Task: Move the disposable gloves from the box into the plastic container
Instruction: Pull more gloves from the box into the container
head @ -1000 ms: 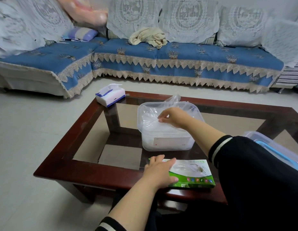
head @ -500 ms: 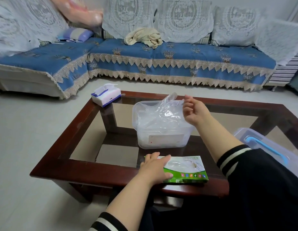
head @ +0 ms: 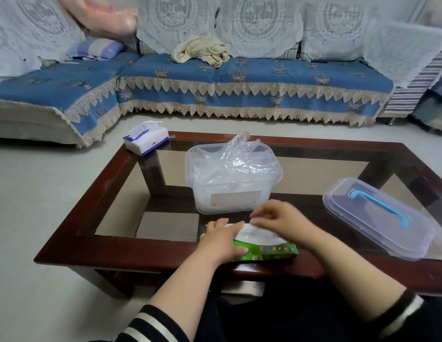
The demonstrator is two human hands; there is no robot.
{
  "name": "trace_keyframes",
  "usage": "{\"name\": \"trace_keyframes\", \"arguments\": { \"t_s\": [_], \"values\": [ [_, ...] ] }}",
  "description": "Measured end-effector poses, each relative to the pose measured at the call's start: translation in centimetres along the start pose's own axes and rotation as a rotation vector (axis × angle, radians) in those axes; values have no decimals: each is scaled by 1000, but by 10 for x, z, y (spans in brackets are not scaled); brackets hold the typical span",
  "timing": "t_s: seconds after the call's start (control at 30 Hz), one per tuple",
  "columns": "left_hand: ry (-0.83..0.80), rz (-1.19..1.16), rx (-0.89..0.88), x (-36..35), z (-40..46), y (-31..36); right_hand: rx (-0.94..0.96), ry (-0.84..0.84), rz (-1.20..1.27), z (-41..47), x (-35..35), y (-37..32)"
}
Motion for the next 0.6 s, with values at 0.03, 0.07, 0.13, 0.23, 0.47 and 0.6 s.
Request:
{"name": "trace_keyframes", "arguments": {
  "t_s": [0.03, 0.07, 0.13, 0.23, 0.47, 0.6],
  "values": [
    [6, -4, -3, 0, 0, 1, 68, -52, -189, -2, -17, -4],
    [11, -6, -4, 0, -1, 2, 90, -97, -306, -2, -31, -2],
    [13, -4, -4, 0, -1, 3, 49, -104, -378, -1, -41, 3],
    [18, 2, 1, -1, -1, 1, 12, -69, -367, 1, -41, 8],
    [23, 9, 17, -2, 3, -2, 54, 82, -352, 0, -25, 5],
    [22, 11, 19, -2, 3, -1, 55, 258, -189, -6, -2, -5]
  ]
}}
Point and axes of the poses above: each hand's wrist, its own z-axis towards the middle knuckle, its own x-axis out of the back of the hand, y = z × x, the point moved 9 cm from there along z, towards the middle knuckle, and after that the axes turned 2 degrees about y, right-handed, at the moved point
